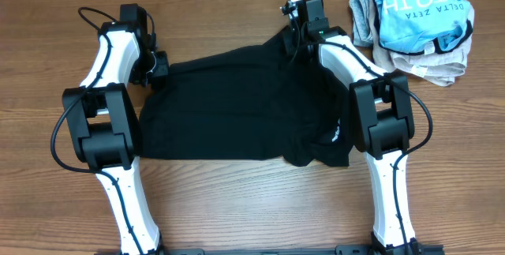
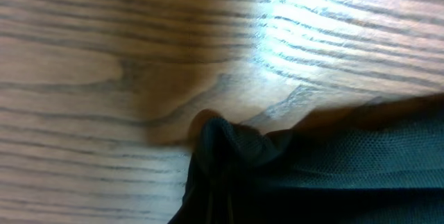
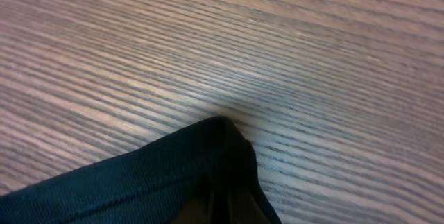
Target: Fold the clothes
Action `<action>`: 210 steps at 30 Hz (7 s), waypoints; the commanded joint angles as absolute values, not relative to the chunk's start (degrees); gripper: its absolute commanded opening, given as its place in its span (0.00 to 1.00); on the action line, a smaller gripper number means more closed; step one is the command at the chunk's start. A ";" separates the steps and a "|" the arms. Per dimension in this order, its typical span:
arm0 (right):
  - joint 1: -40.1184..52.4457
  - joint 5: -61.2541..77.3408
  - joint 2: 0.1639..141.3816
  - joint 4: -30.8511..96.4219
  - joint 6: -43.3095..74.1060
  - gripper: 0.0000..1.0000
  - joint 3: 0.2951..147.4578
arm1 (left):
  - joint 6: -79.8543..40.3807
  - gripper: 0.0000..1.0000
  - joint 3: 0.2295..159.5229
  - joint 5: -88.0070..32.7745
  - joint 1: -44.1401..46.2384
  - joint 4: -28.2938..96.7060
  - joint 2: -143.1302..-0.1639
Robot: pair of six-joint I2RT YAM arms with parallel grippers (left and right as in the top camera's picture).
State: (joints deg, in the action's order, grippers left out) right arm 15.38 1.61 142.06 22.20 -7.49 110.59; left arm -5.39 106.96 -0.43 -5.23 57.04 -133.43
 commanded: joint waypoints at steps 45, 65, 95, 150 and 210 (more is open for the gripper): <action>10.68 8.23 110.72 72.90 12.27 0.04 88.03 | -3.81 0.04 117.95 3.60 -7.81 85.56 -134.47; 10.50 17.04 100.53 80.42 7.01 0.67 102.06 | -5.02 0.77 138.45 -3.27 -7.88 96.18 -133.80; 15.05 11.64 84.07 86.63 10.94 1.00 104.97 | -4.84 1.00 74.30 -4.08 -14.31 60.62 -96.27; 15.05 11.64 90.80 80.53 8.99 0.84 103.53 | 2.35 0.04 71.68 -7.75 -18.57 44.42 -112.40; 7.20 16.40 96.71 68.20 6.31 0.24 84.95 | 3.18 0.93 91.00 -12.45 18.96 61.04 -109.49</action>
